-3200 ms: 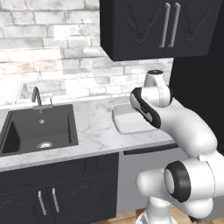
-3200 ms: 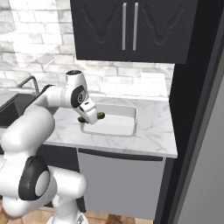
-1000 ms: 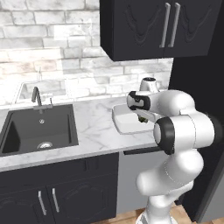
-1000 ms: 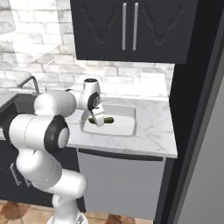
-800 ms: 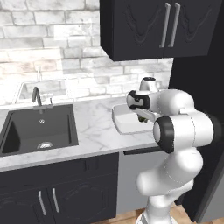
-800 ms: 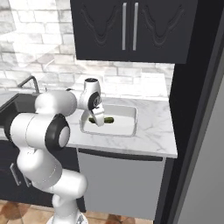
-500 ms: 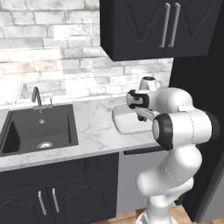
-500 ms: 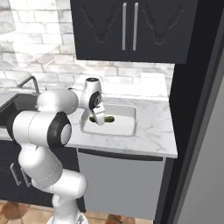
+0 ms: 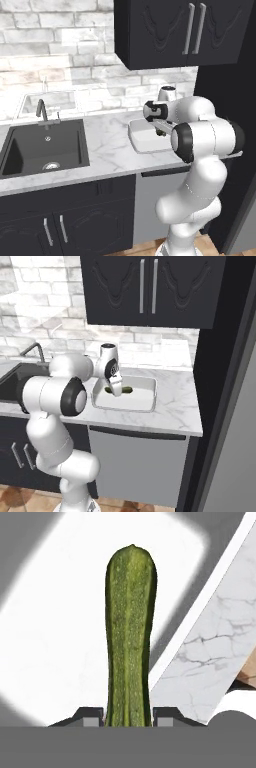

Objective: Take the eggplant and squash out of the freezer and place them in the tupperware container on the counter. Then put the tupperware containing the vegetables back in the freezer.

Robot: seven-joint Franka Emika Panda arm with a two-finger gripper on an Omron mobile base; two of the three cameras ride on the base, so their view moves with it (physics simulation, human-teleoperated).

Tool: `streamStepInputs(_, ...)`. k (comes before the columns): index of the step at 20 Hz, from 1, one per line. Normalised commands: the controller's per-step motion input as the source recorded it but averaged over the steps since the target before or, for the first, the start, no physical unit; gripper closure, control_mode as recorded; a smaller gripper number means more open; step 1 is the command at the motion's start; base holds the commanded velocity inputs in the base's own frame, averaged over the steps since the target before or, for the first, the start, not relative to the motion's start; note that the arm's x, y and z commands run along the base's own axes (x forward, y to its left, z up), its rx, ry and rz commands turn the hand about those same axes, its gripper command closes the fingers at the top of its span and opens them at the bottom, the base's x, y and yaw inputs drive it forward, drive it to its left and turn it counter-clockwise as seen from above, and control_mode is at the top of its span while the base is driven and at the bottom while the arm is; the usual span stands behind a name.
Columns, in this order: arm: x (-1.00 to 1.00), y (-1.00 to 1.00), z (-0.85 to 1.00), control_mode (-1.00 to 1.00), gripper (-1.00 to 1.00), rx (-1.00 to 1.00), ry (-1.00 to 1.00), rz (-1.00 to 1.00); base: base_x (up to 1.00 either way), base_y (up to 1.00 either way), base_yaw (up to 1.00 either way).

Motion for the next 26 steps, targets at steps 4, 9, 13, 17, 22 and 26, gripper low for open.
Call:
streamStepInputs(4,0.24,-0.04,-0.20,-1.00,1.00,0.00,0.00,0.00,0.00,0.00,0.00)
streamStepInputs(9,0.10,0.00,-0.31,-1.00,1.00,0.00,0.00,0.00,0.00,0.00,0.00)
streamStepInputs(13,0.02,0.00,-0.08,-1.00,1.00,0.00,0.00,0.00,0.00,0.00,0.00)
streamStepInputs(17,0.06,0.00,0.00,-1.00,-1.00,0.00,0.00,0.00,0.00,0.00,0.00)
streamStepInputs(22,0.01,0.00,0.00,-1.00,-1.00,0.00,-0.03,0.00,0.00,0.00,0.00)
streamStepInputs(26,0.00,0.00,0.00,-1.00,-1.00,0.00,-0.06,0.00,0.00,0.00,0.00)
